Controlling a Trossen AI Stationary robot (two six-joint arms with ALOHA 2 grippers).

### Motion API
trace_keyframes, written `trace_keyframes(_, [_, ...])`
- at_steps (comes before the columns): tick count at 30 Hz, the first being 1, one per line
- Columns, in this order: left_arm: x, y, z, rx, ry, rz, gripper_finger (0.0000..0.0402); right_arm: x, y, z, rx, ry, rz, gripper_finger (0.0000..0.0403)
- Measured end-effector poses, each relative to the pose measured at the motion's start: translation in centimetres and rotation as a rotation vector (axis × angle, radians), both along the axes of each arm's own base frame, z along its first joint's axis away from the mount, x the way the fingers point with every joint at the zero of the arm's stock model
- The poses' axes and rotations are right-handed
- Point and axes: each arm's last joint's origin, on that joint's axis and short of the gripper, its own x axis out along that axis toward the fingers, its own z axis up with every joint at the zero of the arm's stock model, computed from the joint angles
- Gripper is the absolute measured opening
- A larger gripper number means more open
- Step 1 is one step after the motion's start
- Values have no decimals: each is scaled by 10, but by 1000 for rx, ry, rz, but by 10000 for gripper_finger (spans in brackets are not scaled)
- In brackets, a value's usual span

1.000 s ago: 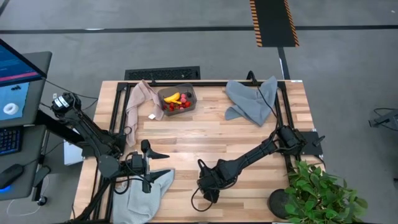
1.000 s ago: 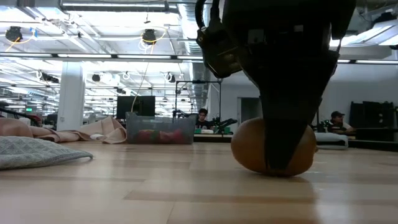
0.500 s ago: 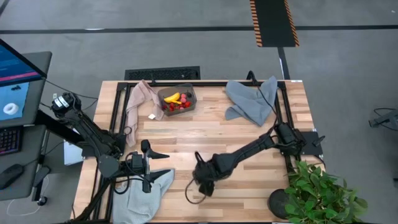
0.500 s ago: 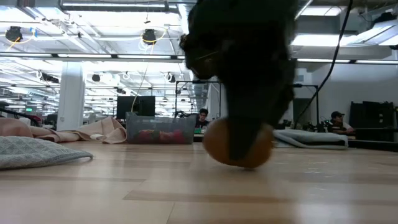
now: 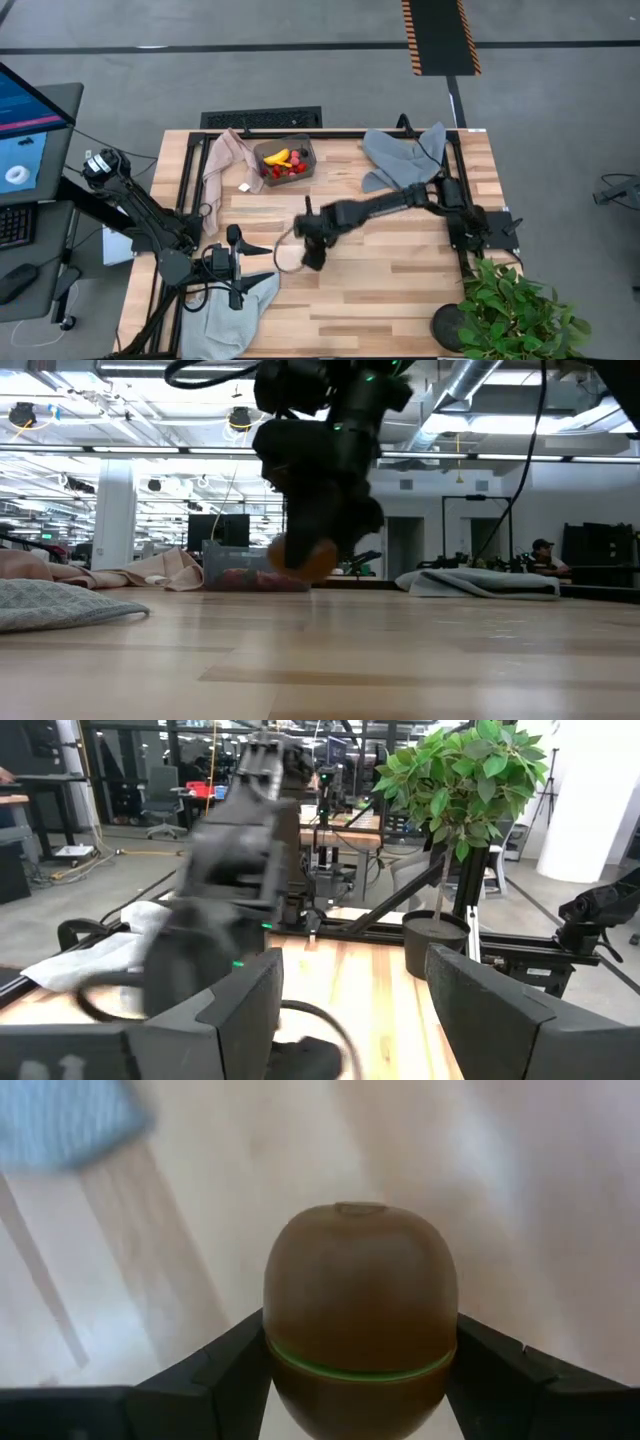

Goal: Pick and placing Produce into tupperware
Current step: Put the brown kiwi into the black bin

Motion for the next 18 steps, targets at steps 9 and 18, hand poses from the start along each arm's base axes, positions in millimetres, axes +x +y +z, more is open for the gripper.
trace_keyframes(9, [0, 0, 0, 2, 0, 0, 236, 19, -84, 32, 11, -135, -46, 271])
trace_keyframes(18, [0, 0, 0, 16, 2, 13, 236, 29, -159, 87, -34, -363, -141, 271])
